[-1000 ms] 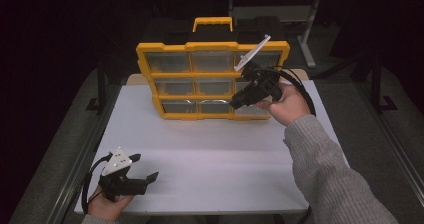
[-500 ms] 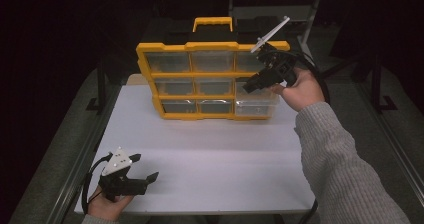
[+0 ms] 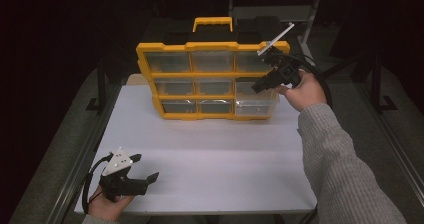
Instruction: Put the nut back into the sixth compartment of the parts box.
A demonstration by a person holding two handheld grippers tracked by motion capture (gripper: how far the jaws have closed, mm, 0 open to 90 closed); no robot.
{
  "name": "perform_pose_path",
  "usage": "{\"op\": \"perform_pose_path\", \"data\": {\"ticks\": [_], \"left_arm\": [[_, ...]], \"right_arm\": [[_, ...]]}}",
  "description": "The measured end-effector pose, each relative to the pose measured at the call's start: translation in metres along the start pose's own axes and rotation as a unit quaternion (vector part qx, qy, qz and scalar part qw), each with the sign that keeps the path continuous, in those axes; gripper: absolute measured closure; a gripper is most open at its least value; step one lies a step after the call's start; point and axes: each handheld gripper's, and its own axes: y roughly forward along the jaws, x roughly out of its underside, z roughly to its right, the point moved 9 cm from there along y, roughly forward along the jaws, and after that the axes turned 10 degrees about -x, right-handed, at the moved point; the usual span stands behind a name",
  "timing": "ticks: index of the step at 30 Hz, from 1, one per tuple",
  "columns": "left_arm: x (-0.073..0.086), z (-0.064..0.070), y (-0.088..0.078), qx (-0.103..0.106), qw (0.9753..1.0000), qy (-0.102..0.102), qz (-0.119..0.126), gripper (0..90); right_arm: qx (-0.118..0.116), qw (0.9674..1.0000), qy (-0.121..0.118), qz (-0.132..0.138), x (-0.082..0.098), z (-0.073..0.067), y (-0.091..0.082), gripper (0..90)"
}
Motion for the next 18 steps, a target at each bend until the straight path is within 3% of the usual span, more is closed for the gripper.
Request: {"op": "perform_pose_path", "data": {"ticks": [18], "left_arm": [[0.002, -0.001, -0.001, 0.001, 1.0, 0.0, -0.004, 15.2]], "right_arm": [[-0.01, 0.9996, 0.016, -0.019, 0.008, 0.008, 0.033, 68.3]]}}
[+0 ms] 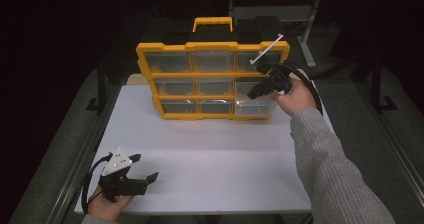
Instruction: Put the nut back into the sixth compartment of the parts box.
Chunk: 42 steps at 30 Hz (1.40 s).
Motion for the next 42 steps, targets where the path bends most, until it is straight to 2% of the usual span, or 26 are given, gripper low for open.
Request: {"op": "perform_pose_path", "data": {"ticks": [4, 10, 11, 20, 22, 27, 33, 37, 42], "left_arm": [[0.0, -0.001, 0.0, -0.001, 1.0, 0.0, 0.002, 15.2], [0.0, 0.0, 0.0, -0.001, 1.0, -0.001, 0.001, 15.2], [0.0, 0.0, 0.0, -0.001, 1.0, -0.001, 0.001, 15.2], [-0.001, 0.0, 0.0, 0.001, 1.0, -0.004, 0.002, 15.2], [-0.002, 0.002, 0.002, 0.0, 0.9999, -0.013, 0.009, 15.2], [-0.002, 0.002, 0.002, -0.001, 0.9999, -0.011, 0.01, 15.2], [-0.002, 0.002, 0.002, -0.002, 0.9999, -0.007, 0.007, 15.2], [-0.002, 0.002, 0.002, -0.002, 1.0, -0.002, 0.005, 15.2], [-0.003, 0.001, 0.001, -0.004, 1.0, -0.005, 0.007, 15.2]], "right_arm": [[0.005, 1.0, -0.002, -0.002, 0.0, 0.002, 0.002, 67.9], [0.003, 0.9999, -0.002, 0.016, -0.001, 0.0, -0.008, 70.0], [0.002, 0.9998, 0.005, 0.019, 0.0, -0.001, -0.012, 69.9], [0.006, 0.9991, 0.011, 0.04, 0.01, -0.001, -0.04, 69.5], [0.011, 0.999, 0.008, 0.044, 0.014, -0.001, -0.046, 69.4], [0.011, 0.998, 0.009, 0.061, 0.022, -0.005, -0.061, 67.2], [0.015, 0.9973, 0.003, 0.072, 0.037, -0.007, -0.073, 65.9], [0.016, 0.9962, 0.009, 0.085, 0.051, -0.008, -0.078, 63.9], [0.022, 0.9955, 0.02, 0.09, 0.071, -0.002, -0.081, 59.5]]}}
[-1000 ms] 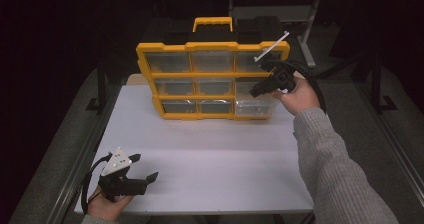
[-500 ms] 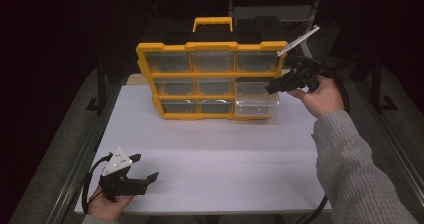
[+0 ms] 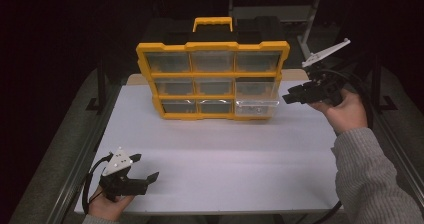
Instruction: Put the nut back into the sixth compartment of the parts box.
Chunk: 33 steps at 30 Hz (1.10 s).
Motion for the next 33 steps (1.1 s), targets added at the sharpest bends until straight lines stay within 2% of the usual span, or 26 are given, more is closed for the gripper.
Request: {"op": "perform_pose_path", "data": {"ticks": [5, 13, 16, 20, 21, 26, 31, 33], "left_arm": [[0.0, 0.0, 0.0, 0.0, 1.0, 0.0, 0.0, 15.2], [0.0, 0.001, 0.001, 0.0, 1.0, -0.008, -0.002, 15.2], [0.0, -0.001, 0.0, -0.001, 1.0, -0.002, -0.003, 15.2], [0.0, -0.001, 0.001, 0.0, 1.0, 0.002, -0.002, 15.2], [-0.001, -0.001, 0.001, 0.0, 1.0, -0.003, 0.0, 15.2], [-0.002, -0.001, 0.001, 0.001, 1.0, -0.007, 0.001, 15.3], [-0.002, -0.001, 0.001, 0.002, 1.0, -0.004, 0.0, 15.3], [-0.003, 0.0, 0.002, 0.003, 0.9999, -0.011, 0.003, 15.3]], "right_arm": [[0.002, 0.9998, 0.006, 0.016, 0.016, 0.003, -0.003, 55.1], [0.007, 0.9996, 0.025, 0.013, 0.045, 0.008, 0.008, 48.0], [0.007, 0.9994, 0.03, 0.013, 0.055, 0.009, 0.013, 45.9], [0.011, 0.9994, 0.03, 0.013, 0.066, 0.01, 0.019, 42.3], [0.01, 0.9994, 0.03, 0.014, 0.068, 0.01, 0.02, 41.4], [0.009, 0.9993, 0.031, 0.018, 0.08, 0.008, 0.028, 38.4], [0.008, 0.9993, 0.031, 0.02, 0.09, 0.005, 0.037, 36.1], [0.009, 0.9993, 0.031, 0.02, 0.094, 0.003, 0.041, 34.8]]}}
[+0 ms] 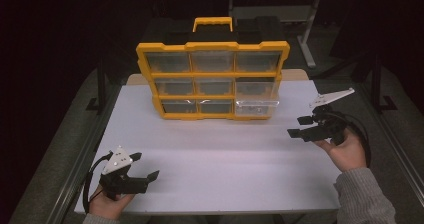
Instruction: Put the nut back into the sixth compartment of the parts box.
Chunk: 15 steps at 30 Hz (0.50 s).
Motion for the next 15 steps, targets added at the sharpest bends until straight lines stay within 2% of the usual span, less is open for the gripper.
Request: {"op": "perform_pose_path", "data": {"ticks": [13, 15], "left_arm": [[-0.001, 0.001, 0.001, 0.002, 1.0, 0.001, 0.006, 15.5], [0.0, 0.0, 0.0, 0.002, 1.0, 0.002, 0.001, 15.5]], "right_arm": [[0.007, 0.9998, 0.012, 0.017, 0.032, -0.003, 0.019, 29.3], [0.007, 0.9997, 0.014, 0.019, 0.037, -0.005, 0.023, 28.3]]}}
